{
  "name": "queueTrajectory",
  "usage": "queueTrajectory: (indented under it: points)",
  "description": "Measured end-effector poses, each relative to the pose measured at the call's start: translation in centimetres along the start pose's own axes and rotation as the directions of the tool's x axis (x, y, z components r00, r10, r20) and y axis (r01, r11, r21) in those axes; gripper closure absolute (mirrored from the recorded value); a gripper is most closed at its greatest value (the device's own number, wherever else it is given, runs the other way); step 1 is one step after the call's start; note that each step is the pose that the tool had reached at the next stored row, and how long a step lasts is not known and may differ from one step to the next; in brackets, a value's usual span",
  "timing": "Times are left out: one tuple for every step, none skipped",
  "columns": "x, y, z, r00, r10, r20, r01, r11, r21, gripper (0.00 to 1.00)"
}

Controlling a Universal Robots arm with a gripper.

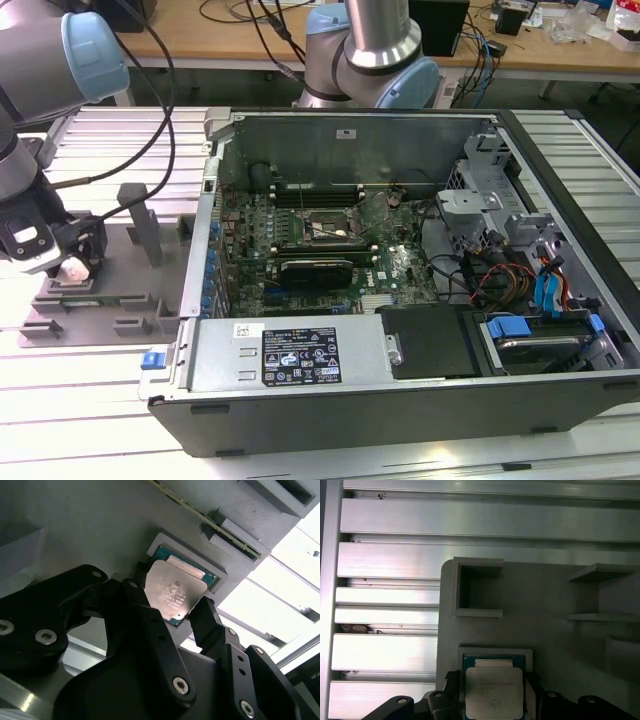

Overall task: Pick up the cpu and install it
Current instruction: 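Pick up the cpu and move it towards the insertion slot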

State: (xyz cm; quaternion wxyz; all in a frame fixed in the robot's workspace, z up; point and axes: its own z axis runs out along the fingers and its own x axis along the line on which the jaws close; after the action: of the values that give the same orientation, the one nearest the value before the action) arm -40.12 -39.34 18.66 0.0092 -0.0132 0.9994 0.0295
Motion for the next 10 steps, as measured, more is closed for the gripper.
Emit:
queueTrajectory:
  points:
    - [0.0, 0.0, 0.0, 1.0, 0.0, 0.0, 0.0, 1.0, 0.0, 0.38]
    - [0.03, 0.0, 0.01, 1.0, 0.0, 0.0001, 0.0, 1.0, 0.0, 0.38]
    - [0.02, 0.0, 0.01, 1.0, 0.0, 0.0, 0.0, 1.0, 0.0, 0.38]
    - [0.03, 0.01, -0.12, 1.0, 0.0, 0.0, 0.0, 1.0, 0.0, 0.38]
    - [0.02, 0.02, -0.29, 1.0, 0.0, 0.0001, 0.0, 1.0, -0.0001, 0.38]
    - [0.01, 0.02, -0.3, 1.0, 0.0, 0.0003, 0.0, 1.0, 0.0001, 0.38]
    - [-0.06, 0.0, -0.31, 1.0, 0.0, -0.0001, 0.0, 1.0, 0.0008, 0.38]
    - [-0.14, -0.05, -0.3, 1.0, 0.0, 0.0, 0.0, 1.0, 0.0012, 0.38]
    - [-0.15, -0.05, -0.3, 1.0, 0.0, 0.0, 0.0, 1.0, 0.0013, 0.38]
    - [-0.14, -0.05, -0.3, 1.0, 0.0, 0.0, 0.0, 1.0, 0.0014, 0.38]
